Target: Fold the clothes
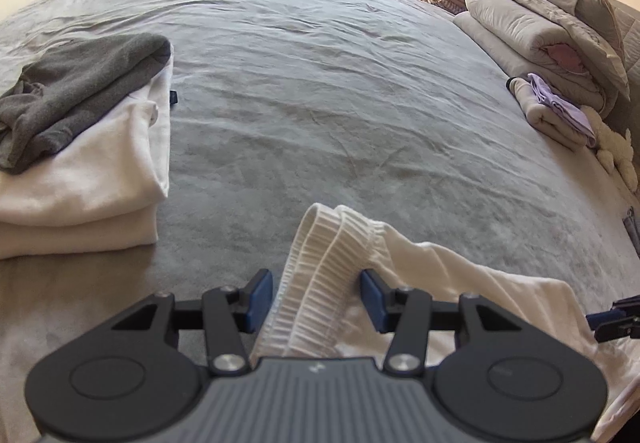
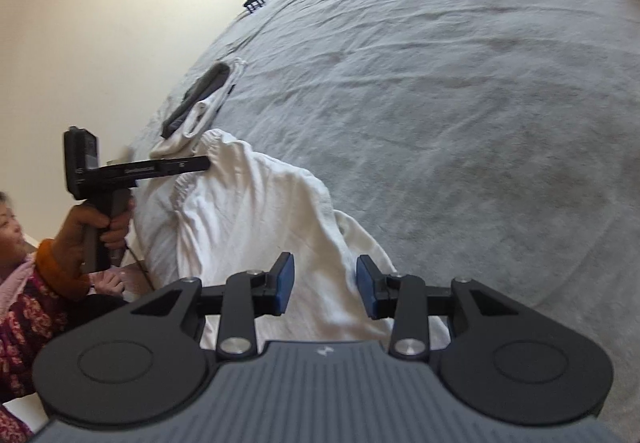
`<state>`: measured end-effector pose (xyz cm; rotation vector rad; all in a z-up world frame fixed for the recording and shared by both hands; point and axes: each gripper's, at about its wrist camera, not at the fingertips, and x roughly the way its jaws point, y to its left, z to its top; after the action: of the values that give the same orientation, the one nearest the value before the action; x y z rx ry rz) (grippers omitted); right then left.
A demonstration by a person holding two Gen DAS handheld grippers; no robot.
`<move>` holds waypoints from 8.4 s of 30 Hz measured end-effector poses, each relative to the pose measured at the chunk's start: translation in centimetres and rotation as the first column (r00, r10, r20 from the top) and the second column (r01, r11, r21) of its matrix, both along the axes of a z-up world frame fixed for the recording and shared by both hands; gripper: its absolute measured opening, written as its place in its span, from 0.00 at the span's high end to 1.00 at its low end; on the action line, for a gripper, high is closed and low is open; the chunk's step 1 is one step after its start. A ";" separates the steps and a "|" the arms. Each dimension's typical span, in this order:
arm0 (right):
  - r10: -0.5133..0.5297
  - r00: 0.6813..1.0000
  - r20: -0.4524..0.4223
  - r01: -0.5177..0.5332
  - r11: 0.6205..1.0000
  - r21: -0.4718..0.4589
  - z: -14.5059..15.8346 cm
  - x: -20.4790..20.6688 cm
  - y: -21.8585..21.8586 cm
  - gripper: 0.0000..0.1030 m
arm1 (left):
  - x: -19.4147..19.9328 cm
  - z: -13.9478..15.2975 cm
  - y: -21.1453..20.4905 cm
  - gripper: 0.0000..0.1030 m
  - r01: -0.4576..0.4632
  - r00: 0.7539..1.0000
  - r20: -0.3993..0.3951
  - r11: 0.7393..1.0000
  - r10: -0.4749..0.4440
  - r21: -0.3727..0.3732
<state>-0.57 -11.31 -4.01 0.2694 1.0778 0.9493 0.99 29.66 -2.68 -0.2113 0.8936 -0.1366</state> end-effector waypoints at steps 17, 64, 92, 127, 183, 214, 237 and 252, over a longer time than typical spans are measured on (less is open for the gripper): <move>-0.116 0.984 -0.139 0.141 0.971 0.193 -1.6 3.6 1.0 0.74 | 0.4 1.0 2.0 0.45 0.028 0.997 0.072 0.995 -0.021 -0.097; -0.352 0.920 0.171 0.361 0.932 -0.027 -0.7 5.1 7.4 0.93 | 4.7 -1.3 -1.4 0.66 -0.075 0.991 0.119 0.996 0.068 0.057; 0.092 0.977 0.192 -0.058 0.983 -0.176 0.9 -5.8 11.6 0.83 | -3.7 -0.2 2.9 0.90 -0.414 0.910 -0.171 0.854 0.378 -0.314; 0.182 0.975 0.127 -0.167 0.978 -0.126 -0.3 -7.8 12.6 0.87 | -3.4 -3.8 6.1 0.63 -0.433 0.901 -0.234 0.722 0.366 -0.540; -0.573 0.798 0.187 0.601 0.736 -0.311 2.8 -7.9 -20.0 0.68 | -10.1 0.9 -31.0 0.48 0.628 0.772 0.012 0.758 -0.636 -0.175; -0.572 0.792 0.213 0.605 0.688 -0.400 5.8 -14.8 -22.6 0.96 | -12.7 0.2 -43.4 0.97 0.857 0.479 -0.030 0.475 -0.877 -0.200; -0.568 0.790 0.232 0.609 0.682 -0.405 2.0 -12.5 -22.6 0.90 | -8.8 0.3 -43.5 0.72 0.764 0.616 -0.035 0.608 -0.787 -0.217; -0.660 0.720 0.214 0.691 0.656 -0.303 2.3 -15.9 -29.0 0.80 | -6.4 0.5 -46.8 0.61 0.819 0.567 -0.045 0.569 -0.822 -0.069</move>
<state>-16.48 -40.36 -1.73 0.2896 0.9372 0.0663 -5.44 -17.16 -2.18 0.1952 1.0068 -1.0473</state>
